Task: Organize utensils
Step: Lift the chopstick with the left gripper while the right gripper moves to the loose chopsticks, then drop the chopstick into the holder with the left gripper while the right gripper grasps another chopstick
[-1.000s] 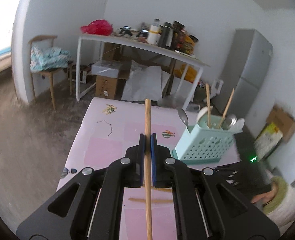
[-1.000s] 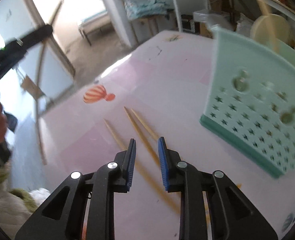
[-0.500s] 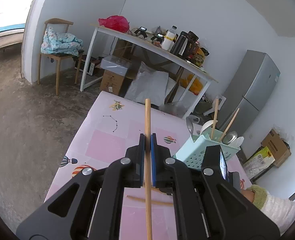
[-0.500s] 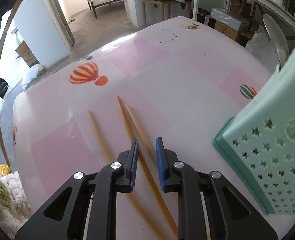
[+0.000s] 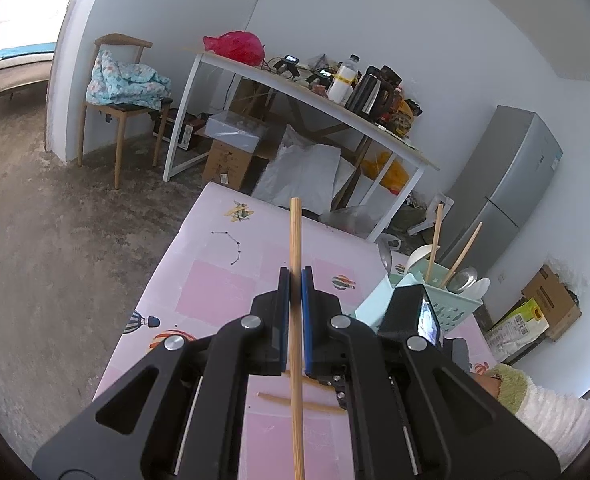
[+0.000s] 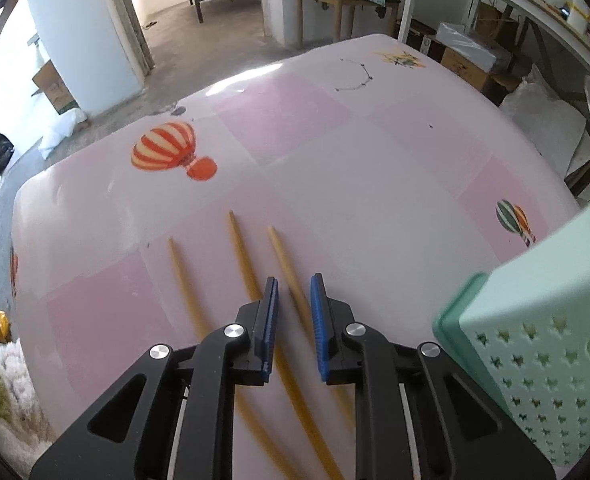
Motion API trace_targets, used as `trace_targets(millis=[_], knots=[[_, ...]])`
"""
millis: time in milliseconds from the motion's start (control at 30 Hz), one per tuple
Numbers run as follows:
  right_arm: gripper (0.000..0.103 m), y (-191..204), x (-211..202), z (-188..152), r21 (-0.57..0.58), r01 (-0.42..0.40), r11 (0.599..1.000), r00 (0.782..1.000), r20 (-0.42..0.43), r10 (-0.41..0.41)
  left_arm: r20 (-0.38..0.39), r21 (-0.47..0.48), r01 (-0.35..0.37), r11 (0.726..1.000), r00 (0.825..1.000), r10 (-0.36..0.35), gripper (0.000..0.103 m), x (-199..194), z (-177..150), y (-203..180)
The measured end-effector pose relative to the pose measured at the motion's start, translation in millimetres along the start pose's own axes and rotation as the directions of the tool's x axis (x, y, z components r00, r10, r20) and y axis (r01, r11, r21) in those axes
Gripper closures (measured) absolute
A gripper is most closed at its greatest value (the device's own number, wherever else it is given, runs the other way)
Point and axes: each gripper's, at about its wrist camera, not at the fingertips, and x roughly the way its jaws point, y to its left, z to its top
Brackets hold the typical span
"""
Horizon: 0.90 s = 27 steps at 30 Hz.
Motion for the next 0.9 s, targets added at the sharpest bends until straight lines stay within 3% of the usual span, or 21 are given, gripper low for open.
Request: trace_targets(millis=[67,300,433,600,700,733,900], knots=[[0.095,2,1,2,-0.006,-0.005,1.0,1.0,0.011,0.005,0.0,-0.007,0.001,1.0,1.0,-0.001,0.099,0,-1,0],[0.097,2,-28,-1,0.0,0.073,0.997,0.99,0.123,-0.073,0.016,-0.015,0.008,1.0,1.0,-0.007,0.099,-5,-1,0],[0.097,-7,-80,-10,0.07,0.104,0.992,0.959,0.256,-0.118,0.025,-0.02,0.025,0.999,0.999,-0.025,0.099,-7,0,-2],[0.097,-25,-152,-39,0.214,0.122,0.969,0.888,0.414,-0.203,0.044,-0.015,0.061,0.998,0.997,-0.06,0.099,-10,5,-10],[0.097,-38,-192,-62,0.319,0.102,0.942,0.833,0.49,-0.256,0.058,0.0,0.087,0.996,0.995,-0.086,0.099,-11,10,-19],[0.097,-40,-208,-75,0.362,0.099,0.927,0.806,0.517,-0.288,0.064,0.006,0.096,0.995,0.993,-0.096,0.099,-12,12,-23],[0.097,-48,-247,-113,0.481,0.084,0.873,0.725,0.571,-0.385,0.094,0.051,0.159,0.986,0.982,-0.163,0.099,-13,23,-48]])
